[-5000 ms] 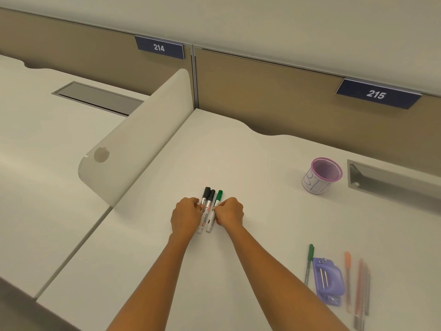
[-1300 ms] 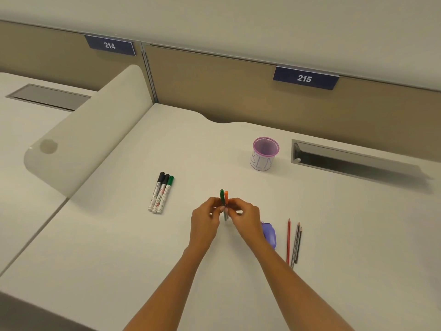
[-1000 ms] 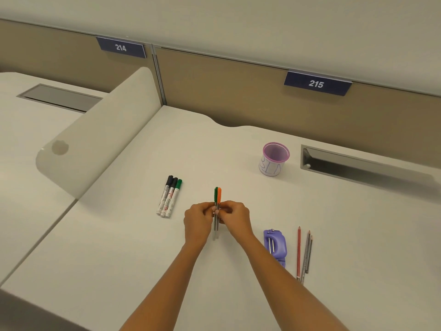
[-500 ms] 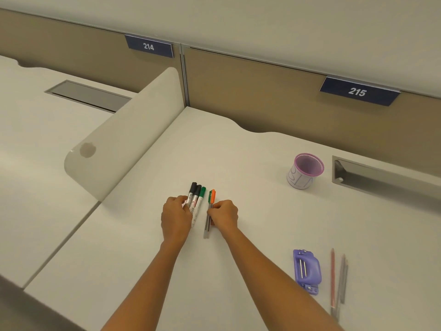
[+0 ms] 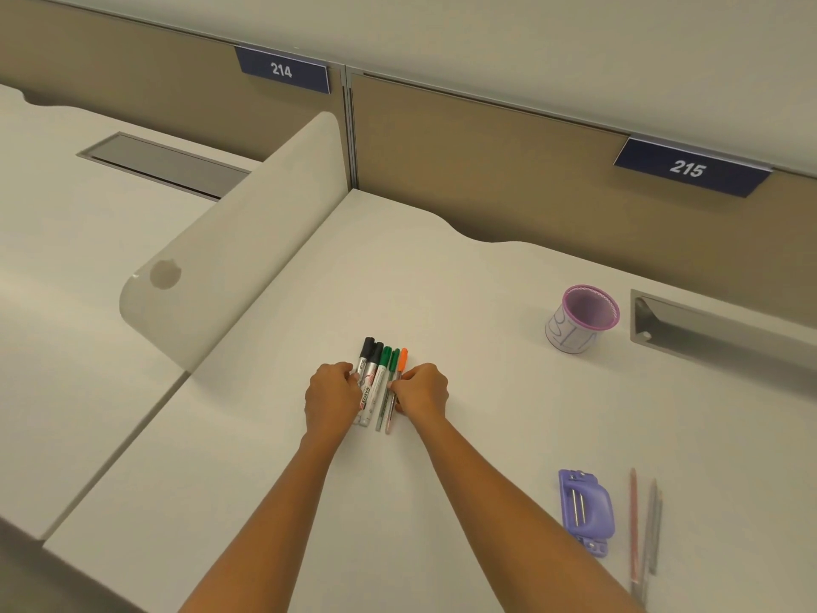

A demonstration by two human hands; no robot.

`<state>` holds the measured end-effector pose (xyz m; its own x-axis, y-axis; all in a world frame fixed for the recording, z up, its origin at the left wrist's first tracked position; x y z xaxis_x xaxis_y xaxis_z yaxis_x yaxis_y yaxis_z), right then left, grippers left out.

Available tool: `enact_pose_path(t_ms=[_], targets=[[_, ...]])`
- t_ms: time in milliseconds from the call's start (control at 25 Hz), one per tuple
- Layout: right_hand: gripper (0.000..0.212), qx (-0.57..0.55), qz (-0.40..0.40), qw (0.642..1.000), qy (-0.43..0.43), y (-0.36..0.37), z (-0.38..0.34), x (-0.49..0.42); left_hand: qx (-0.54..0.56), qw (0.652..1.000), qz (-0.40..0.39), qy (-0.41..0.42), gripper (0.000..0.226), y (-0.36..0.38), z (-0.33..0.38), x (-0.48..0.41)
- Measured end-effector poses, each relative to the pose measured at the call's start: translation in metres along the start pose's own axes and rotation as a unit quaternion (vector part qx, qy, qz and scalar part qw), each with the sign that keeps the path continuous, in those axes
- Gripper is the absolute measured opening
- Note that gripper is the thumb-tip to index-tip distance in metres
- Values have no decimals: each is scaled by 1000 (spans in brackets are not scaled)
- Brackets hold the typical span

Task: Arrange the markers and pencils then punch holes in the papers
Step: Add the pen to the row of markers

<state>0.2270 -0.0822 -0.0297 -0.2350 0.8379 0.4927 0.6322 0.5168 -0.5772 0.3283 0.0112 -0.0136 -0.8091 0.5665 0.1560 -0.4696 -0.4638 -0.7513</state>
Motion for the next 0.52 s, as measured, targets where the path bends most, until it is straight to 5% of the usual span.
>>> enact_pose_path(t_ms=[520], targets=[[9, -4, 13, 1000, -11, 3, 1, -3, -7, 1000, -19, 16, 28, -1, 2, -1]])
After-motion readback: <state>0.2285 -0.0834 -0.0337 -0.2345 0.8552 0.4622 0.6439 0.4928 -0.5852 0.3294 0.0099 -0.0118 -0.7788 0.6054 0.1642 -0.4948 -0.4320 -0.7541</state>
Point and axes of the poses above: each hand's wrist, its own x-axis away from the middle knuckle, its own y-axis out of the palm, z = x × y, the point moved 3 cm from there along -x, towards the middle knuckle, and after that the axes turned 4 degrees about x, right-handed, at the moved point
